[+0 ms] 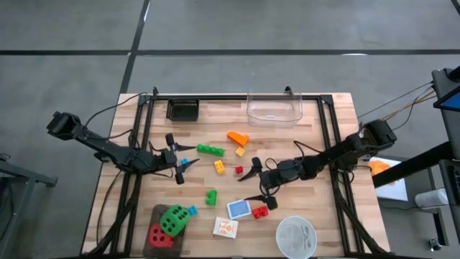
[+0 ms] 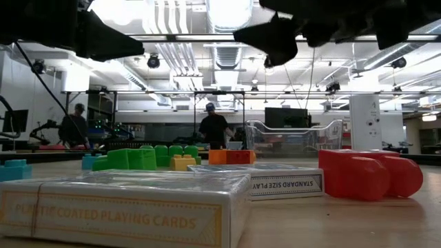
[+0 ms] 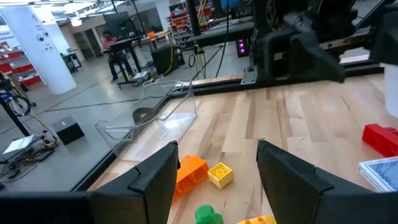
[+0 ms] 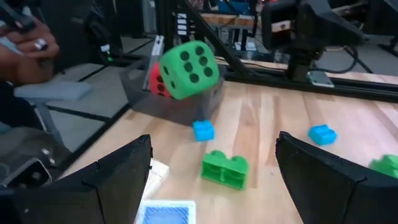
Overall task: Pick & Place Toys
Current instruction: Put the blue playing card box into the black bin
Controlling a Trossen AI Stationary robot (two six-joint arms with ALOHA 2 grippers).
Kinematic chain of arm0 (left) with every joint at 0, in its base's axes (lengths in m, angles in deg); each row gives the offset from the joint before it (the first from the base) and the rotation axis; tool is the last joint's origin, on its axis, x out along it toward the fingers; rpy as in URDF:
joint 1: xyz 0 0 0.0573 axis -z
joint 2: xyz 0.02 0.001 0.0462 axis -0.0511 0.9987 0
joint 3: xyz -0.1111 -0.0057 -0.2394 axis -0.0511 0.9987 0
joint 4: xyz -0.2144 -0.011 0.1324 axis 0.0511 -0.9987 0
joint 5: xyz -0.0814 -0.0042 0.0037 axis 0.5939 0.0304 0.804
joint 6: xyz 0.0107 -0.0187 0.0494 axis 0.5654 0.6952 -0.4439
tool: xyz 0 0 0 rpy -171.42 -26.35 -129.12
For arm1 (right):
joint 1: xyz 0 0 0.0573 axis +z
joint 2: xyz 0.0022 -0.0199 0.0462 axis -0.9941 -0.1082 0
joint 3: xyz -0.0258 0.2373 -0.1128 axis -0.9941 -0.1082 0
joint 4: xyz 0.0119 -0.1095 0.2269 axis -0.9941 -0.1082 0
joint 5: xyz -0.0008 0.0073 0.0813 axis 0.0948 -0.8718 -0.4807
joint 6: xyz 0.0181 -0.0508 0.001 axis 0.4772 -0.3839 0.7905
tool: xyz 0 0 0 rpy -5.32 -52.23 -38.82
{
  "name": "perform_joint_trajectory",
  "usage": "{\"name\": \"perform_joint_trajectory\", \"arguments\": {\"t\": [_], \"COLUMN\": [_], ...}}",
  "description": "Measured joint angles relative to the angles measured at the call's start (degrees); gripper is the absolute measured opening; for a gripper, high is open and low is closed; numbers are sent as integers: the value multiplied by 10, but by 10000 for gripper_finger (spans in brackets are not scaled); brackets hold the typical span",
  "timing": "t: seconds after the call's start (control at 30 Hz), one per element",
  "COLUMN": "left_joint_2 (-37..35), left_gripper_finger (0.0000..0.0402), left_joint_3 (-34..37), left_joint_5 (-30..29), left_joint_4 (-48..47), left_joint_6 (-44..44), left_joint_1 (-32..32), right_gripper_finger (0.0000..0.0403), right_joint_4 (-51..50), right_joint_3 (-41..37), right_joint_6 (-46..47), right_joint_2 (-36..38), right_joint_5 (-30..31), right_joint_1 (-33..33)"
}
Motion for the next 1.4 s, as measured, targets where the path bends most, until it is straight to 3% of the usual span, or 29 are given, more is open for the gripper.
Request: {"name": "perform_joint_trajectory", "arguments": {"t": [0.17,0.37,0.83,1.03,1.4], "left_joint_2": [0,0,0,0,0], "left_gripper_finger": [215,215,215,215,215], "left_joint_3": [0,0,0,0,0], "left_joint_5": [2,2,2,2,2], "left_joint_4": [0,-2,-6,-6,-9], "left_joint_6": [0,0,0,0,0], "left_joint_1": [0,0,0,0,0], "right_gripper_finger": [334,334,334,334,334], "right_joint_4": [-76,-337,-787,-846,-848], "right_joint_3": [38,166,494,561,559], "right_joint_6": [23,55,72,58,67], "right_joint_2": [-12,-48,-255,-316,-319], "right_joint_5": [40,84,36,12,8], "right_joint_1": [27,51,81,80,65]}}
